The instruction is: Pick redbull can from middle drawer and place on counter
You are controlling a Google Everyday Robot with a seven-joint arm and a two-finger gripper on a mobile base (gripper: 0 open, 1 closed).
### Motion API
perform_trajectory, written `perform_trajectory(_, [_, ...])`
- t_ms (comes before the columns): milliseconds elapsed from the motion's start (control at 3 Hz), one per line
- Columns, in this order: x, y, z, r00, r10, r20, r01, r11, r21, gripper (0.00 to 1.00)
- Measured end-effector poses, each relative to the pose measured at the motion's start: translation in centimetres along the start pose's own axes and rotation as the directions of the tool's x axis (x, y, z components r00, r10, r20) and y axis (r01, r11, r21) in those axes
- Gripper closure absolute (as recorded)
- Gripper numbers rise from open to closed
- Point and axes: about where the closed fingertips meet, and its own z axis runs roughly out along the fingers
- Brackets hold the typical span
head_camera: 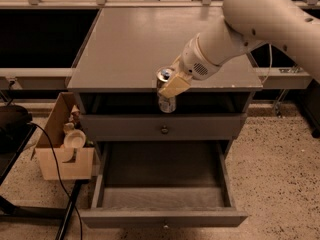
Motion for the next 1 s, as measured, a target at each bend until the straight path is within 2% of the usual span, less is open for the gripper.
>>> perform_trajectory(333, [-1.2, -1.1, -1.2, 0.999, 0.049, -0.018, -0.049, 0.9987, -0.016, 1.0])
perform_trajectory(667, [-3.5, -2.7, -2.8, 0.997, 0.076, -0.028, -0.077, 0.9966, -0.031, 1.0])
perform_trajectory(1000, [-5.8, -4.5, -3.3, 0.997, 0.072, -0.02, -0.073, 0.997, -0.027, 1.0])
